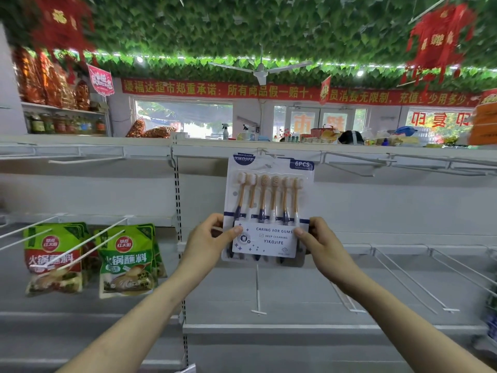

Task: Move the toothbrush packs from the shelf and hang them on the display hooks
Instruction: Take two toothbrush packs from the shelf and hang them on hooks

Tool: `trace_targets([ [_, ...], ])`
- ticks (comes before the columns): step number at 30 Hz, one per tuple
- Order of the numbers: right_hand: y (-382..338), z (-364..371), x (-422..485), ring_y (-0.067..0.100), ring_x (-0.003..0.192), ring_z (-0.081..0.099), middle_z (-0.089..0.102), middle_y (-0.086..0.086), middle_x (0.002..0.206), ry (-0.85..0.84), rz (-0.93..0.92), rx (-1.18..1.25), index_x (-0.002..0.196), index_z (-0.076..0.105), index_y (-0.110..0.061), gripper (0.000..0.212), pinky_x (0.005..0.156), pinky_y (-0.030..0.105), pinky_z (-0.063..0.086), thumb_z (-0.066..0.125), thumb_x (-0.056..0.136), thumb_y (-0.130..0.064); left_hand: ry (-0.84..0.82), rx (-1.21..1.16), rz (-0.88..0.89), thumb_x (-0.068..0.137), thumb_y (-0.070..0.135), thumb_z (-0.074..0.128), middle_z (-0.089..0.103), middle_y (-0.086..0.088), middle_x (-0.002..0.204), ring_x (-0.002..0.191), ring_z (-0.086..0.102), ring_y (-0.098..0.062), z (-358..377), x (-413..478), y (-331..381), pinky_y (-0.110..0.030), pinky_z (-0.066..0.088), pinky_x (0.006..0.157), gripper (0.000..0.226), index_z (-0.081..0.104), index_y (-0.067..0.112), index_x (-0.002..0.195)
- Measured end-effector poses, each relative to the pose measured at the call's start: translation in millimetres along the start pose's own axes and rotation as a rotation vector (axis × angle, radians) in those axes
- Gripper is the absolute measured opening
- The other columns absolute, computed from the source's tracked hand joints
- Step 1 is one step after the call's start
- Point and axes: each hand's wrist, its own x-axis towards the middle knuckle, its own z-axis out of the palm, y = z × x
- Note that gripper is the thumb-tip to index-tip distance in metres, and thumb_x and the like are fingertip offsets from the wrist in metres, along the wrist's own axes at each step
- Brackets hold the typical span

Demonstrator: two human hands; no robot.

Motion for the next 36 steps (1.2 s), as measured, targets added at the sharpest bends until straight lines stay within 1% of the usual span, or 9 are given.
trace_targets([
  [2, 4.0, 3.5, 19.4, 0.023, 0.095, 0.066, 0.067, 0.002, 0.098, 0.013, 0.018, -0.053, 0.108, 0.055, -0.024, 0.017, 0.093, 0.056, 0.055, 0.055, 0.107, -0.041, 0.029, 0.022, -0.012, 0.093, 0.037, 0.078, 0.078, 0.013, 0.094, 0.088, 0.072, -0.006, 6.0, 19.3, -5.2, -0.029, 0.056, 0.080, 0.013, 0.072, 0.029, 0.101],
  [5, 8.5, 9.1, 46.1, 0.018, 0.088, 0.062, 0.063, -0.001, 0.094, 0.023, 0.040, -0.096, 0.109, 0.054, -0.019, 0.020, 0.090, 0.050, 0.057, 0.054, 0.108, -0.038, 0.052, 0.088, -0.032, 0.093, 0.039, 0.078, 0.077, 0.009, 0.092, 0.088, 0.071, -0.013, 14.0, 46.9, -13.7, -0.028, 0.054, 0.074, 0.014, 0.072, 0.027, 0.099],
  [9, 13.7, 16.4, 72.3, 0.016, 0.086, 0.061, 0.063, -0.003, 0.094, 0.040, 0.036, -0.135, 0.113, 0.054, -0.014, 0.020, 0.071, 0.030, 0.049, 0.054, 0.109, -0.033, 0.076, 0.170, -0.032, 0.092, 0.043, 0.078, 0.073, 0.007, 0.102, 0.095, 0.068, -0.014, 19.2, 75.9, -25.6, -0.036, 0.056, 0.086, 0.030, 0.069, 0.023, 0.112],
  [12, 16.6, 22.5, 83.7, 0.009, 0.081, 0.058, 0.060, -0.006, 0.091, 0.065, 0.034, -0.161, 0.117, 0.052, -0.015, 0.018, 0.063, 0.023, 0.042, 0.054, 0.109, -0.031, 0.087, 0.167, -0.036, 0.093, 0.040, 0.078, 0.069, 0.007, 0.104, 0.096, 0.067, -0.015, 21.9, 90.4, -29.9, -0.035, 0.056, 0.083, 0.037, 0.063, 0.022, 0.120],
  [16, 22.3, 27.6, 92.5, 0.018, 0.087, 0.061, 0.062, -0.007, 0.092, 0.100, 0.023, -0.185, 0.123, 0.049, -0.015, 0.021, 0.071, 0.035, 0.043, 0.055, 0.108, -0.029, 0.100, 0.189, -0.015, 0.092, 0.037, 0.080, 0.066, 0.008, 0.099, 0.091, 0.065, -0.013, 26.1, 100.0, -33.3, -0.039, 0.058, 0.081, 0.032, 0.062, 0.024, 0.115],
  [20, 26.6, 29.9, 94.6, 0.013, 0.087, 0.062, 0.063, -0.010, 0.095, 0.117, 0.027, -0.180, 0.123, 0.049, -0.017, 0.021, 0.071, 0.034, 0.045, 0.055, 0.108, -0.030, 0.109, 0.209, 0.008, 0.092, 0.036, 0.080, 0.064, 0.012, 0.096, 0.088, 0.063, -0.010, 30.0, 101.2, -36.9, -0.039, 0.057, 0.083, 0.031, 0.059, 0.025, 0.112],
  [26, 27.7, 28.9, 97.7, 0.021, 0.094, 0.065, 0.066, -0.007, 0.099, 0.111, 0.011, -0.204, 0.120, 0.049, -0.017, 0.020, 0.080, 0.040, 0.051, 0.057, 0.107, -0.030, 0.129, 0.245, 0.019, 0.092, 0.038, 0.079, 0.062, 0.015, 0.095, 0.089, 0.063, -0.011, 28.4, 98.8, -37.6, -0.035, 0.055, 0.080, 0.032, 0.058, 0.024, 0.112],
  [31, 28.5, 32.3, 101.6, 0.026, 0.100, 0.065, 0.068, -0.001, 0.105, 0.091, 0.045, -0.210, 0.123, 0.051, -0.014, 0.024, 0.088, 0.044, 0.053, 0.057, 0.107, -0.031, 0.117, 0.268, 0.008, 0.092, 0.038, 0.079, 0.065, 0.014, 0.096, 0.089, 0.064, -0.009, 25.3, 102.5, -40.2, -0.040, 0.059, 0.083, 0.032, 0.059, 0.024, 0.112],
  [36, 28.1, 38.2, 107.8, 0.028, 0.106, 0.065, 0.069, 0.005, 0.117, 0.122, 0.070, -0.201, 0.127, 0.053, -0.012, 0.027, 0.091, 0.045, 0.054, 0.057, 0.107, -0.031, 0.116, 0.293, -0.017, 0.091, 0.040, 0.080, 0.067, 0.012, 0.098, 0.094, 0.068, -0.017, 26.3, 106.9, -37.9, -0.043, 0.059, 0.087, 0.034, 0.060, 0.023, 0.112],
])
